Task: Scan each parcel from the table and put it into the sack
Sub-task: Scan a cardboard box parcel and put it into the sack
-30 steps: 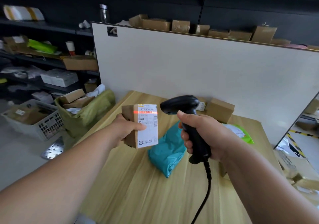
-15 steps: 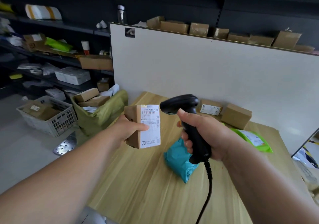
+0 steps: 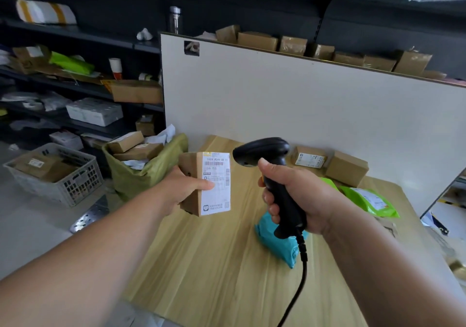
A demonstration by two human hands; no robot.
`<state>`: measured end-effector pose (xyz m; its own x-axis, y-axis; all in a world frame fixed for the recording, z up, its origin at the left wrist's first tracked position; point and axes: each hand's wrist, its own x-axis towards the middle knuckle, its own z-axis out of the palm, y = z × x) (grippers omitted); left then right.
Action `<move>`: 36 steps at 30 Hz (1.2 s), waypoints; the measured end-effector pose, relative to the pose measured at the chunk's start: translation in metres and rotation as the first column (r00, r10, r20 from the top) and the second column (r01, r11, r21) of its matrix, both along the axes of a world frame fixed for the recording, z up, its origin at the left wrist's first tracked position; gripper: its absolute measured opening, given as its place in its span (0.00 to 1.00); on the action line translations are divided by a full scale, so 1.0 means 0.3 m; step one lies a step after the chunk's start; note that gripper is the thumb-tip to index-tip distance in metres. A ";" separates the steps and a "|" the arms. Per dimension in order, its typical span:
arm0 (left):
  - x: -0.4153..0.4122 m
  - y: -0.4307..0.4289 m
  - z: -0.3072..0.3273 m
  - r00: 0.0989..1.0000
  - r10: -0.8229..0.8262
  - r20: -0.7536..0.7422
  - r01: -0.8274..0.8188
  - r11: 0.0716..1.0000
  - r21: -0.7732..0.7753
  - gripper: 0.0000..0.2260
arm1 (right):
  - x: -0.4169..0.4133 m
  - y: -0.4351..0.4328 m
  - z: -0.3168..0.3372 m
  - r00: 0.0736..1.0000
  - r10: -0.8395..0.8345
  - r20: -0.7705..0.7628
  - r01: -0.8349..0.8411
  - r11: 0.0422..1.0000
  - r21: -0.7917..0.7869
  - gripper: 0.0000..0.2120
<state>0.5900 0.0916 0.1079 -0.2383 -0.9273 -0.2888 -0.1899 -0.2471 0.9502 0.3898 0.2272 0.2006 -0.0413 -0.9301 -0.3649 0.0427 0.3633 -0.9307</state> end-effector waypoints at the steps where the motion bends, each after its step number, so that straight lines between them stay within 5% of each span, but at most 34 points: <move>1: 0.017 -0.005 -0.001 1.000 -0.005 0.000 0.005 1.000 0.002 0.15 | 0.017 -0.009 0.001 1.000 0.002 -0.003 -0.002 1.000 -0.003 0.20; 12: 0.495 -0.115 0.017 0.982 0.181 0.051 -0.183 0.983 0.028 0.21 | 0.395 -0.247 -0.062 1.000 0.029 0.010 -0.028 0.999 -0.036 0.20; 16: 0.745 -0.161 0.019 0.957 0.262 0.127 -0.269 0.963 0.037 0.31 | 0.570 -0.362 -0.087 1.000 -0.009 0.004 0.009 0.999 -0.043 0.19; 22: 1.005 -0.256 0.017 0.927 0.354 0.125 -0.363 0.930 0.058 0.26 | 0.784 -0.550 -0.113 0.998 -0.041 0.046 0.042 0.999 -0.013 0.20; 32: 1.094 -0.677 -0.028 0.923 0.337 0.183 -0.349 0.936 0.036 0.23 | 0.895 -0.938 -0.207 0.993 -0.116 0.002 0.116 0.993 -0.029 0.17; 36: 1.065 -0.929 -0.066 0.907 0.278 0.317 -0.289 0.957 -0.011 0.32 | 0.925 -1.131 -0.270 0.986 -0.159 -0.039 0.159 0.987 -0.014 0.17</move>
